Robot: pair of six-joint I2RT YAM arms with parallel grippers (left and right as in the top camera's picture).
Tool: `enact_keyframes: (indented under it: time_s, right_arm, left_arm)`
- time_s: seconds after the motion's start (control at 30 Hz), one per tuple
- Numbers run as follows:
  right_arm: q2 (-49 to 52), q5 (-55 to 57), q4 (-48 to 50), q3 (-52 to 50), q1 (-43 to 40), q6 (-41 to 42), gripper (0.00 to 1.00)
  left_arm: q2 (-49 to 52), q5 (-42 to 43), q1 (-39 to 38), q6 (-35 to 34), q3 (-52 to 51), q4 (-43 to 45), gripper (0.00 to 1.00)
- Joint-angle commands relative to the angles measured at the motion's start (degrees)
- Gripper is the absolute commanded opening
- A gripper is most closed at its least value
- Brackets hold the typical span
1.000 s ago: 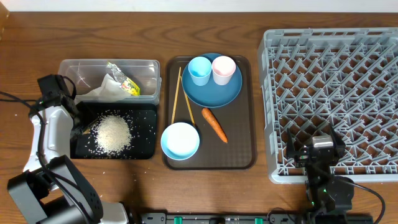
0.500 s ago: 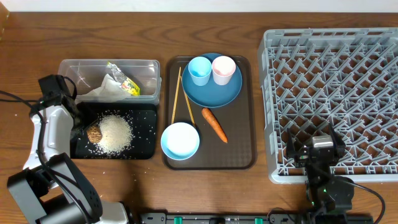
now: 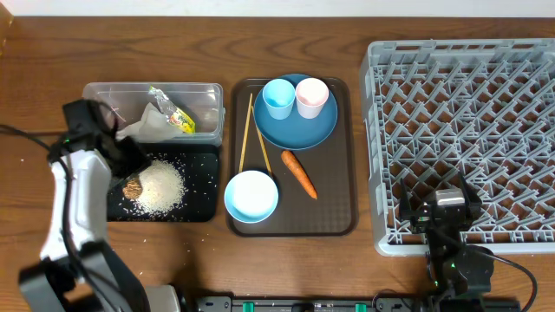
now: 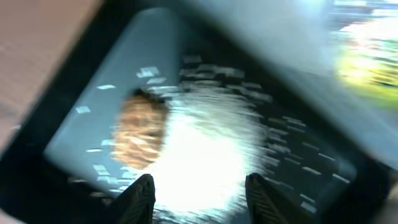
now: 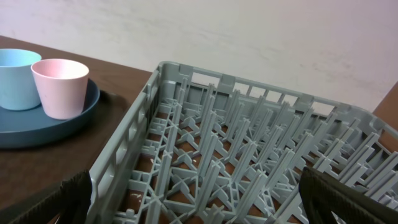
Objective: Sort waste into correct bins and load items into the dishwasher rack
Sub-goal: 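Move the left gripper back to the orange carrot on the brown tray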
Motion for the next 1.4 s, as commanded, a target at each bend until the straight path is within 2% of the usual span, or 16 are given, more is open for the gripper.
enact_keyframes:
  time_s: [0.0, 0.23, 0.47, 0.5, 0.6, 0.63, 0.67, 0.73, 0.87, 0.93, 1.03, 1.13, 1.23, 1.37]
  right_arm:
    - [-0.1, -0.2, -0.2, -0.1, -0.4, -0.3, 0.99]
    - [-0.1, -0.2, -0.2, -0.1, -0.4, -0.3, 0.99]
    - [-0.1, -0.2, -0.2, -0.1, -0.4, -0.3, 0.99]
    - [-0.1, -0.2, -0.2, -0.1, -0.4, -0.3, 0.99]
    - [-0.1, -0.2, -0.2, -0.1, -0.4, -0.3, 0.99]
    - [-0.1, -0.2, -0.2, -0.1, -0.4, -0.3, 0.99]
    - [-0.1, -0.2, -0.2, -0.1, -0.4, -0.3, 0.99]
    - [-0.1, -0.2, -0.2, -0.1, -0.4, -0.3, 0.99]
    - [-0.1, -0.2, -0.2, -0.1, -0.4, -0.3, 0.99]
    - [-0.1, -0.2, -0.2, -0.1, -0.4, -0.3, 0.99]
    - [-0.1, -0.2, -0.2, -0.1, -0.4, -0.3, 0.99]
    - [-0.1, -0.2, -0.2, -0.1, -0.4, -0.3, 0.99]
    - [-0.1, -0.2, -0.2, -0.1, -0.4, -0.3, 0.99]
    - [-0.1, -0.2, -0.2, -0.1, -0.4, -0.3, 0.99]
  left_arm:
    - [-3.8, 3.0, -7.0, -0.1, 2.1, -0.5, 0.49]
    - [-3.7, 3.0, -26.0, -4.5, 2.1, 1.2, 0.48]
    - [-0.9, 3.0, -43.0, -7.8, 2.1, 11.1, 0.50]
    - [-0.5, 3.0, -44.9, -7.8, 2.1, 13.0, 0.54]
    - [-0.1, 3.0, -49.9, -7.8, 2.1, 18.0, 0.90]
    - [-0.1, 3.0, -51.1, -7.8, 2.1, 19.1, 0.97]
    - [-0.1, 3.0, -52.4, -7.1, 2.1, 20.2, 0.98]
    - [0.0, 3.0, -54.1, -4.5, 2.1, 21.9, 0.98]
    - [-0.1, 3.0, -56.0, -4.8, 2.1, 27.2, 0.98]
    - [0.0, 2.5, -56.3, -9.3, 2.1, 29.0, 1.00]
    - [0.0, -0.3, -56.2, -18.5, 2.1, 28.1, 0.86]
    - [0.0, -0.9, -56.3, -23.5, 2.3, 26.4, 0.77]
    - [0.0, -1.5, -56.8, -26.3, 3.2, 24.6, 0.72]
    - [0.6, -7.1, -58.4, -28.2, 3.2, 23.1, 0.65]
